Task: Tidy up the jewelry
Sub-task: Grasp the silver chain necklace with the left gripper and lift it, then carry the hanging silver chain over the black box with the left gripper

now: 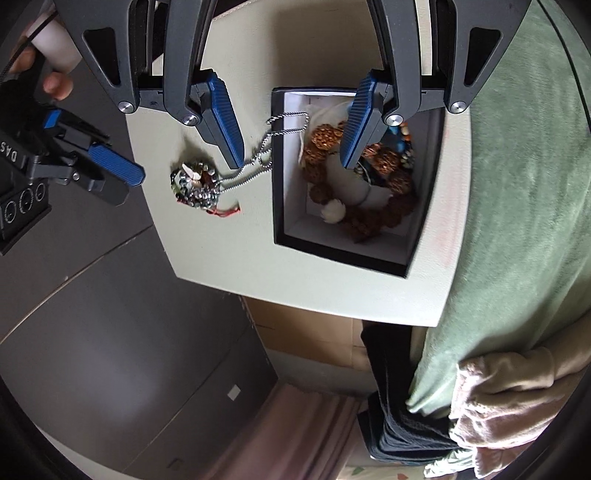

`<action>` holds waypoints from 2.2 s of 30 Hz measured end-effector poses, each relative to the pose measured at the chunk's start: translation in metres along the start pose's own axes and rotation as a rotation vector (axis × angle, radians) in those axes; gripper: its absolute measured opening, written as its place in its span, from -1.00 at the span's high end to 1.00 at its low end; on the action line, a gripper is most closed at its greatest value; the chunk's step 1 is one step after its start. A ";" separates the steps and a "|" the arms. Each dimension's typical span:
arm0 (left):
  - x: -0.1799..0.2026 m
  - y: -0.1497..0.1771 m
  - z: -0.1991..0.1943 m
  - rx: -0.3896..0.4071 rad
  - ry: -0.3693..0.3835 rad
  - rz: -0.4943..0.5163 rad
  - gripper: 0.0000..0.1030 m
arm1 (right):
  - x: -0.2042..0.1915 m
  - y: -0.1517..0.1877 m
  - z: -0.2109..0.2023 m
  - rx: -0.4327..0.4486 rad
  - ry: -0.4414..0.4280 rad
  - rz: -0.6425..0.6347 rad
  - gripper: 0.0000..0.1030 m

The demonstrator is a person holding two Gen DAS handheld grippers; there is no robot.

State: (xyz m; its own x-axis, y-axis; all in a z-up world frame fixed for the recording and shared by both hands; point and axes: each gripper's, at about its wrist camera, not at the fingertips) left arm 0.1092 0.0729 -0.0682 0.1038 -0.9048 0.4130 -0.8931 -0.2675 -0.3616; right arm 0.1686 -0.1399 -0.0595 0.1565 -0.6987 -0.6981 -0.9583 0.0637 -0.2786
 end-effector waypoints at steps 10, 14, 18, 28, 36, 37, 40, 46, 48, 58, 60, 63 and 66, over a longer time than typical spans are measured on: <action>0.017 0.008 0.034 -0.058 -0.089 0.032 0.32 | 0.017 0.004 -0.011 -0.017 0.049 0.024 0.14; 0.017 0.009 0.034 -0.049 -0.075 0.022 0.76 | 0.026 0.004 -0.016 -0.015 0.073 0.035 0.14; 0.021 0.008 0.019 0.012 -0.079 0.027 0.76 | 0.032 0.004 -0.023 -0.004 0.078 0.046 0.14; 0.029 0.001 -0.033 0.162 -0.032 0.037 0.78 | 0.033 0.005 -0.022 -0.015 0.091 0.049 0.14; 0.072 -0.019 -0.095 0.309 -0.066 0.111 0.79 | 0.035 0.000 -0.036 0.010 0.076 0.051 0.14; 0.076 -0.021 -0.104 0.324 -0.069 0.120 0.79 | 0.036 -0.001 -0.037 0.012 0.071 0.058 0.14; 0.092 -0.029 -0.129 0.373 -0.086 0.145 0.79 | 0.038 -0.004 -0.038 0.015 0.060 0.065 0.14; 0.120 -0.042 -0.172 0.455 -0.126 0.190 0.79 | 0.039 -0.006 -0.039 0.009 0.059 0.062 0.14; 0.131 -0.045 -0.185 0.481 -0.134 0.211 0.79 | 0.040 -0.006 -0.038 0.005 0.055 0.065 0.14; 0.164 -0.057 -0.239 0.571 -0.182 0.266 0.79 | 0.038 -0.011 -0.034 -0.005 0.042 0.062 0.14; 0.167 -0.061 -0.250 0.592 -0.198 0.275 0.79 | 0.037 -0.011 -0.032 -0.012 0.045 0.056 0.14; 0.166 -0.066 -0.268 0.622 -0.212 0.274 0.79 | 0.036 -0.012 -0.028 -0.022 0.043 0.053 0.14; 0.163 -0.071 -0.279 0.645 -0.230 0.271 0.79 | 0.034 -0.012 -0.026 -0.029 0.043 0.047 0.14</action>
State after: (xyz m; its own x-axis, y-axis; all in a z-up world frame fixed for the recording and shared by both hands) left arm 0.0671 0.0370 0.2578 0.0687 -0.9945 0.0793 -0.4729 -0.1025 -0.8751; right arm 0.1794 -0.1825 -0.0629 0.1011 -0.7257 -0.6806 -0.9710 0.0770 -0.2264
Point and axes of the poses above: each gripper's, at about its wrist camera, not at the fingertips, and z roughly the way its jaws point, x to its right, y to its underside, and after that the axes turned 5 degrees about -x, right-handed
